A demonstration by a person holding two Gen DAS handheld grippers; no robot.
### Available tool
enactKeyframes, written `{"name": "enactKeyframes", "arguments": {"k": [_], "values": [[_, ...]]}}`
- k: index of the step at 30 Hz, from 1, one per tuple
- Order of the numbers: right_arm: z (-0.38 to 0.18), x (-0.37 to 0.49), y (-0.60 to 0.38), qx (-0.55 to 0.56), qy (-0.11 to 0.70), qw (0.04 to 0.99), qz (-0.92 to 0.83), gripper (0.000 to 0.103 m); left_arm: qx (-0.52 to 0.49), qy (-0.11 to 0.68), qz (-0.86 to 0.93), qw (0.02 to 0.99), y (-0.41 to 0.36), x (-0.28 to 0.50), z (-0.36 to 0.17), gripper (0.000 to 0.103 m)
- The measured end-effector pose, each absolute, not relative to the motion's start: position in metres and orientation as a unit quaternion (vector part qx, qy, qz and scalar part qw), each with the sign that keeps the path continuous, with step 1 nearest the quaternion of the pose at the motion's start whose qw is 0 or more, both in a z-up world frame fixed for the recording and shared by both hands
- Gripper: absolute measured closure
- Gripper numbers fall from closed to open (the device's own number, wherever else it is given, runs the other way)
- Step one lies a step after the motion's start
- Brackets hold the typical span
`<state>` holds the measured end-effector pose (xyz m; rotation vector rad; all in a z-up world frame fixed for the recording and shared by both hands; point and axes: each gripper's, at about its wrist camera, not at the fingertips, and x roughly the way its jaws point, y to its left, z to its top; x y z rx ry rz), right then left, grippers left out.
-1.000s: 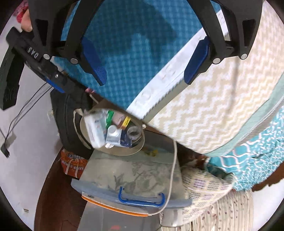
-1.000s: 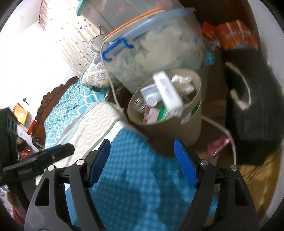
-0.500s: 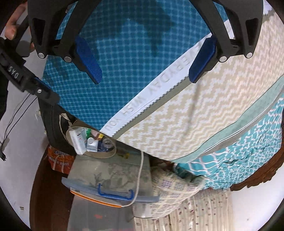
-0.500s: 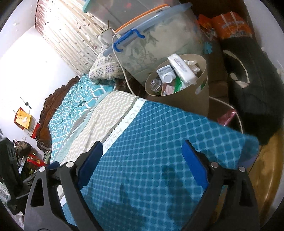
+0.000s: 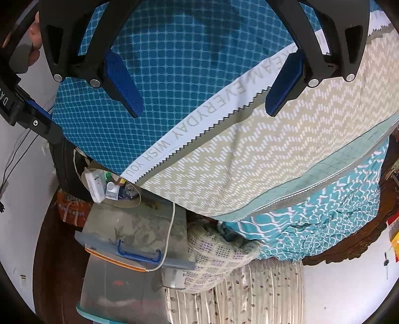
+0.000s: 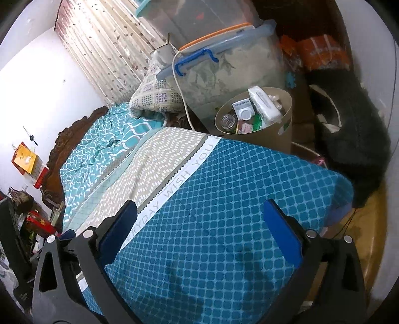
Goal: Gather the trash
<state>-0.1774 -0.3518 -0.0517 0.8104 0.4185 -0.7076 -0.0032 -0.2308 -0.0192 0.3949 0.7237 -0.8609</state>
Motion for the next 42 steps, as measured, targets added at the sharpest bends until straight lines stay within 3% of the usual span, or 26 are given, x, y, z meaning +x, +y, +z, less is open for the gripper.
{"name": "enactKeyframes", "arguments": {"k": [18, 42], "values": [[-0.027, -0.181, -0.297, 0.319, 0.154, 0.856, -0.378, 0.004, 0.179, 0.276, -0.377, 0.866, -0.200, -0.016, 0.008, 0.009], [-0.004, -0.194, -0.279, 0.298, 0.111, 0.872, -0.372, 0.004, 0.161, 0.258, -0.379, 0.874, -0.182, -0.027, 0.030, 0.009]]}}
